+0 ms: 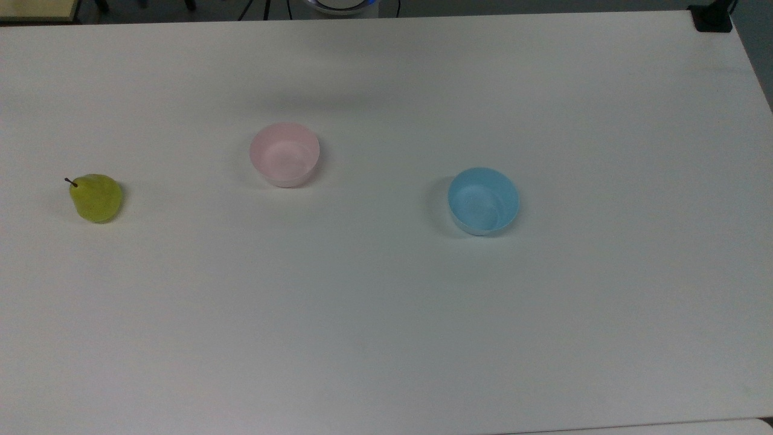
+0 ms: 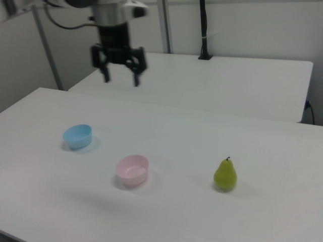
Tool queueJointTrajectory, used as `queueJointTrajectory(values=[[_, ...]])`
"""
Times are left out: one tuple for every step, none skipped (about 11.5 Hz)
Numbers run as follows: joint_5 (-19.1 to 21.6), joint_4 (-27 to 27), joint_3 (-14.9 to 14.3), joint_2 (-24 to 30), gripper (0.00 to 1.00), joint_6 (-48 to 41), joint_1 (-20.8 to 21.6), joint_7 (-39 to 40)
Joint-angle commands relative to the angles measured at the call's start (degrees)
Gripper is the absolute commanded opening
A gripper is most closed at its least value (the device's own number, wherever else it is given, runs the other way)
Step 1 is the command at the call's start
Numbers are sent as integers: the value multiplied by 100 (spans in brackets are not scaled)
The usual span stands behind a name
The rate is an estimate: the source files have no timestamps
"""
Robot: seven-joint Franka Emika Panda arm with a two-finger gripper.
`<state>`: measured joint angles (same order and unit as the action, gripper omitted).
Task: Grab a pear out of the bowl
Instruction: 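Open the gripper to release the pear and raise the gripper away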
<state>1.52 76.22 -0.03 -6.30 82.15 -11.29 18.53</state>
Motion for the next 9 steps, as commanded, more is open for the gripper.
queueJointTrajectory(values=[[357,1332,-155,831,100,484,818,-368],[366,1622,-251,902,100,948,1212,-403],[366,1912,-460,929,100,1466,1573,-516],[366,2028,-558,877,100,1706,1742,-595],[366,2011,-559,833,100,1708,1752,-614],[366,1994,-559,824,100,1691,1753,-614],[366,1985,-550,806,100,1682,1753,-614],[358,1976,-533,797,100,1673,1753,-623],[358,1976,-524,797,100,1673,1753,-640]])
